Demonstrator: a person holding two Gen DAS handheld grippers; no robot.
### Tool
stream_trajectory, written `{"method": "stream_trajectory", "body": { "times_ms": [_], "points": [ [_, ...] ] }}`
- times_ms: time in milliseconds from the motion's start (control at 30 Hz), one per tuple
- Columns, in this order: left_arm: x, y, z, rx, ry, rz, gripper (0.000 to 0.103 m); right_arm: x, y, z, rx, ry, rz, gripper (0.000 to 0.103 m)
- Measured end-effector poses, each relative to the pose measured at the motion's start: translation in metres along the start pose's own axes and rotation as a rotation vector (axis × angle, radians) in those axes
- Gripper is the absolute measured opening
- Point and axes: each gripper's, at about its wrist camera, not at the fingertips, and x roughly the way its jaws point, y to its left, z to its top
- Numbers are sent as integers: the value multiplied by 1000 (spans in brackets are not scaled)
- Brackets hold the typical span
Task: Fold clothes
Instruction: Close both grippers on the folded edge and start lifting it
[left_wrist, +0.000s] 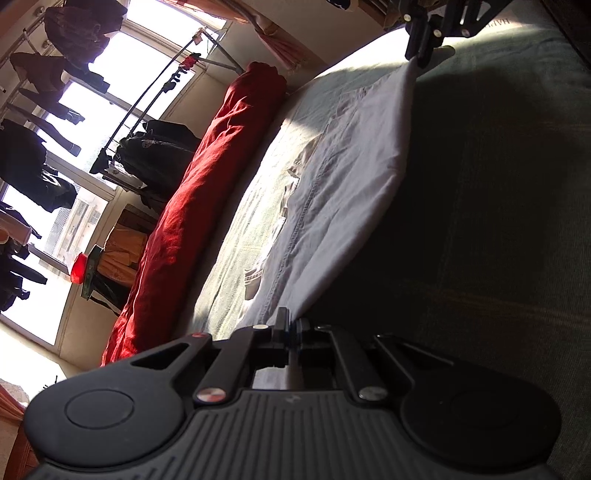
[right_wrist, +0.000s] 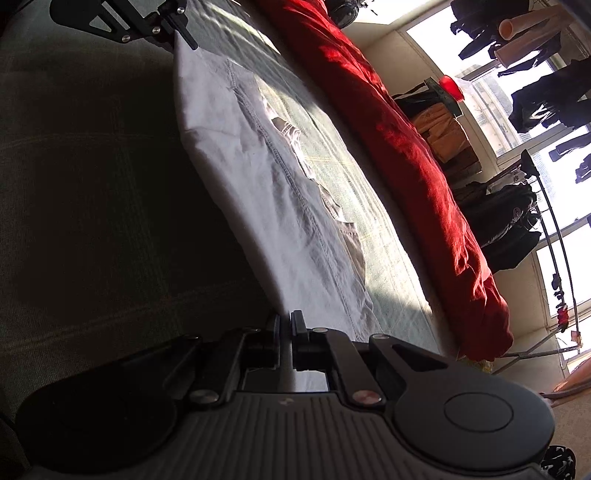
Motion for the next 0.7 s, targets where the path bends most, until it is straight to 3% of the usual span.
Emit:
{"method": "stream_trajectory", "body": {
  "times_ms": [33, 100, 167, 233, 300, 367, 533, 700],
  "points": [
    [-2, -3, -1, -1, 4, -2, 13, 4, 5, -2, -2, 17, 15, 7],
    [-2, -14, -6, 29, 19, -1, 14, 11, 18, -6, -19, 25, 17, 13],
    [-2, -27, -11, 72, 36, 2, 18, 16, 32, -11, -54, 49, 22, 31],
    [1, -33, -13, 95, 37, 15, 29, 19, 33, -13, -60, 49, 5, 43],
    [5, -36, -13, 111, 31, 33, 57, 23, 34, -15, -64, 46, -12, 47],
    [9, -38, -14, 126, 26, 50, 72, 26, 34, -17, -67, 44, -30, 53],
    [18, -45, -14, 164, 13, 94, 73, 35, 35, -22, -76, 38, -75, 54],
    [34, -38, -11, 133, 6, 94, 73, 56, 32, -15, -91, 16, -115, 54]
  ]
}}
